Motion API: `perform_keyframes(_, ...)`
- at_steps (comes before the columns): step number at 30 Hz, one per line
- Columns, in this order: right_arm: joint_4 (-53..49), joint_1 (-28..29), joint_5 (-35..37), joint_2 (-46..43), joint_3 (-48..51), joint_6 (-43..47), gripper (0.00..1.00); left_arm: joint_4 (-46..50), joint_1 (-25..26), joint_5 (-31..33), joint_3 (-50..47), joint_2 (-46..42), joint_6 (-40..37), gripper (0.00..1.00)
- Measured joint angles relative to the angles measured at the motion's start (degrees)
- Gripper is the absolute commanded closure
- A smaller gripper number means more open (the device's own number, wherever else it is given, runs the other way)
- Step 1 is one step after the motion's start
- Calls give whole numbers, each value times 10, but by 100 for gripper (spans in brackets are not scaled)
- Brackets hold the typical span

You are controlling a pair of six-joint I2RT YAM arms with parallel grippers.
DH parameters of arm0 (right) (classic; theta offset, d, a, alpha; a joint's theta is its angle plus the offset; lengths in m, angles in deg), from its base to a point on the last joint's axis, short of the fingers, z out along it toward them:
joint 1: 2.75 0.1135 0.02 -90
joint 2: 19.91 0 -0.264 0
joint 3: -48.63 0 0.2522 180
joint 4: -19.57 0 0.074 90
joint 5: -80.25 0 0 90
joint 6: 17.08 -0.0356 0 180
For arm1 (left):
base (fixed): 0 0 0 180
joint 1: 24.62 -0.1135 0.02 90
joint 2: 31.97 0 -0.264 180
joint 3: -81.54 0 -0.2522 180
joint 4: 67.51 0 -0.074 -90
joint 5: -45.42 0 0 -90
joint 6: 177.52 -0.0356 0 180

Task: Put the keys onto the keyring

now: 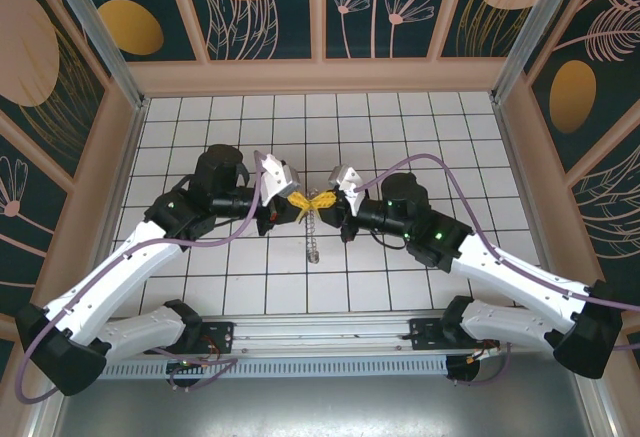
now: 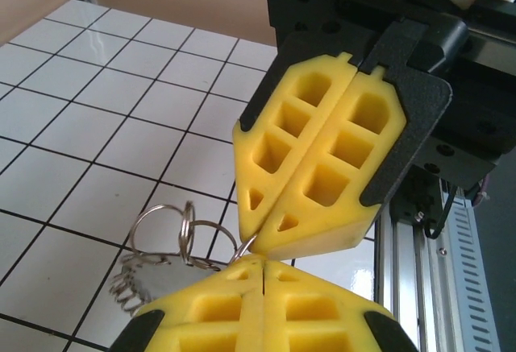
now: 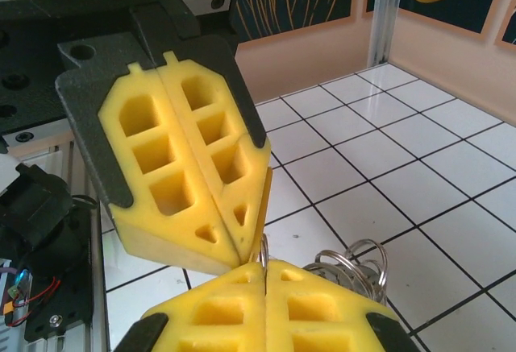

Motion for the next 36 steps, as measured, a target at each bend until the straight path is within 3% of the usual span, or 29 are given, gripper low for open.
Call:
perform_keyframes(22,-47,8,10,-28,0,5,100,-31,2,33,-1,-10,11,100)
perform_keyframes(36,-71,-5,80,-47,-33,45,100,26,2,21,15,1,-14,100)
